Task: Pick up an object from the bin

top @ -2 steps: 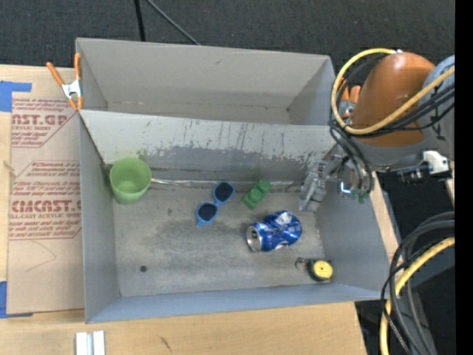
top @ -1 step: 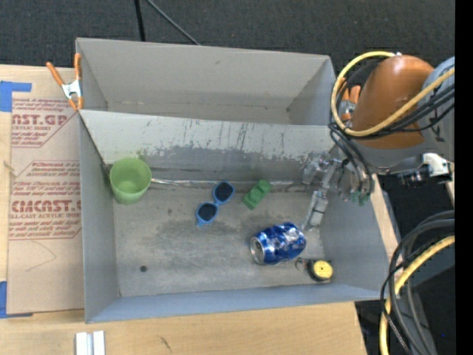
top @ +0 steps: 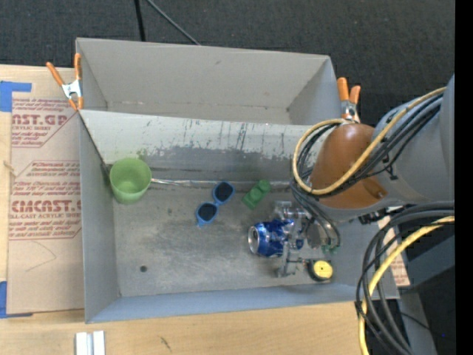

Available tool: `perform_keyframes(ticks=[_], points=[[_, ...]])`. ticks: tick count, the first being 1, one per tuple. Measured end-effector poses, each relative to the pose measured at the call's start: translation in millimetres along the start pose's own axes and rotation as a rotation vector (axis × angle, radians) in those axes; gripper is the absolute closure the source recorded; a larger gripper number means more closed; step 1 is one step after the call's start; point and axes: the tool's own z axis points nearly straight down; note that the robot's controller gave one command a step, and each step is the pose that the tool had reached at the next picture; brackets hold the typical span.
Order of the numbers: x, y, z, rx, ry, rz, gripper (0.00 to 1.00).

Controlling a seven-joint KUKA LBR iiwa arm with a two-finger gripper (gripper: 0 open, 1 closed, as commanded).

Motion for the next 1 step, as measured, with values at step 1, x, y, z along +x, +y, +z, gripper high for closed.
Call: perform_keyframes(ticks=[1], points=[[-1.9, -0.5, -2.8, 0.001, -0.006, 0.001, 1.00]])
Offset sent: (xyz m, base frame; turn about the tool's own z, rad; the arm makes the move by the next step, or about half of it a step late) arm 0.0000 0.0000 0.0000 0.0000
